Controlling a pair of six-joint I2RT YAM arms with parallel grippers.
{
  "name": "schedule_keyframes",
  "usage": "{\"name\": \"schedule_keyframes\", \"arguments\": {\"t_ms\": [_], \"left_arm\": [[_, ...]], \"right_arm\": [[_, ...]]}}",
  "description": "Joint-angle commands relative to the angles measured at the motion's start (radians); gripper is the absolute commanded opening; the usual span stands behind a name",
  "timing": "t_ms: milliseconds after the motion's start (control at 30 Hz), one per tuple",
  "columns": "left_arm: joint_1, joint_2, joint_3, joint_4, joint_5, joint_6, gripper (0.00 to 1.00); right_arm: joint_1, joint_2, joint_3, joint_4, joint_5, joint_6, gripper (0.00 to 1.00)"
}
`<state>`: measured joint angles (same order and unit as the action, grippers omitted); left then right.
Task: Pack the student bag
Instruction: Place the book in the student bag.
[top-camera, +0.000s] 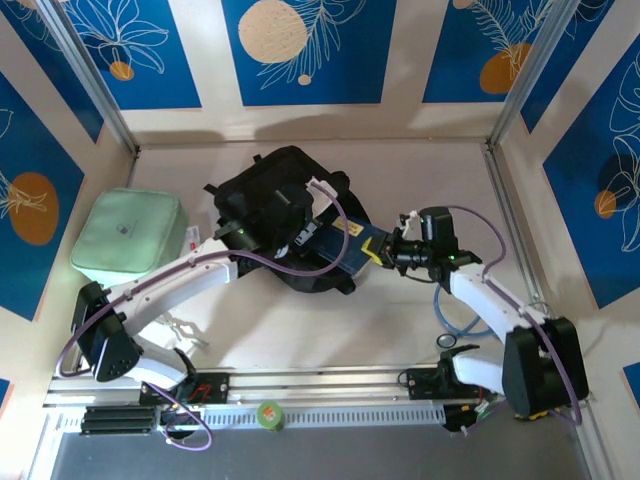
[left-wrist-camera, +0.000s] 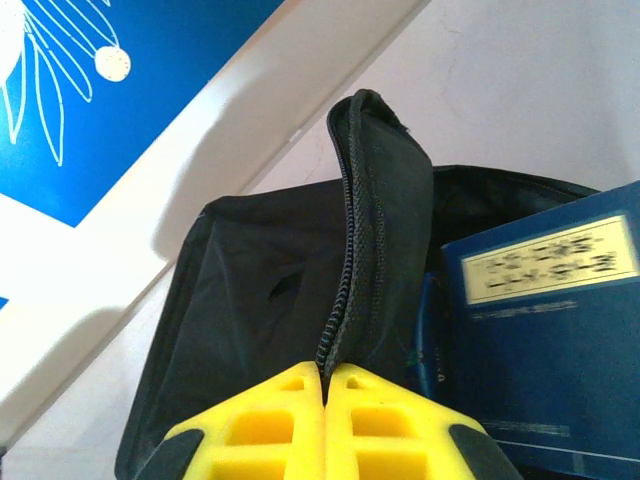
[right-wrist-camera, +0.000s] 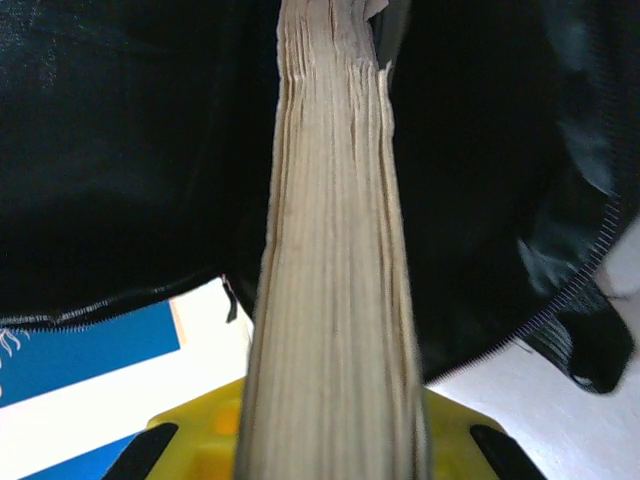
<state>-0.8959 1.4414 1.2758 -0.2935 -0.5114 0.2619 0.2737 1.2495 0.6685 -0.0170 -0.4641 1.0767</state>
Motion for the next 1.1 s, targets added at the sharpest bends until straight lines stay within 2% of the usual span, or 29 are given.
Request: {"name": "schedule_keyframes", "arguments": {"t_ms": [0,200,467,733,833,967,1067], "left_arm": [[0.002,-0.039,-0.003,0.063,0.048,-0.033,0.00],[0.003,-0.033,-0.004,0.070,0.059,-0.047,0.00],[0.002,-0.029,0.000,0.062,0.076,-0.062,0.00],[0.003,-0.019,0.002,0.062,0.074,-0.084,0.00],[0.003,-0.015,0.002,0.056,0.081,-0.091,0.00],[0.002,-0.005,0.003,0.055,0.091,-0.094,0.00],[0.002,0.005,0.010,0.053,0.099,-0.096,0.00]], "right_arm": [[0.041,0.048,0.078,0.086,0.017,0.017,0.05],[0.083,0.228,0.159,0.102,0.041,0.034,0.04],[0.133,0.486,0.303,0.114,0.173,0.071,0.03],[0.233,0.704,0.443,0.130,0.290,0.158,0.05],[0.238,0.725,0.457,0.143,0.294,0.166,0.11],[0.237,0.713,0.448,0.182,0.246,0.147,0.31],[0.235,0.643,0.399,0.181,0.248,0.122,0.49]]}}
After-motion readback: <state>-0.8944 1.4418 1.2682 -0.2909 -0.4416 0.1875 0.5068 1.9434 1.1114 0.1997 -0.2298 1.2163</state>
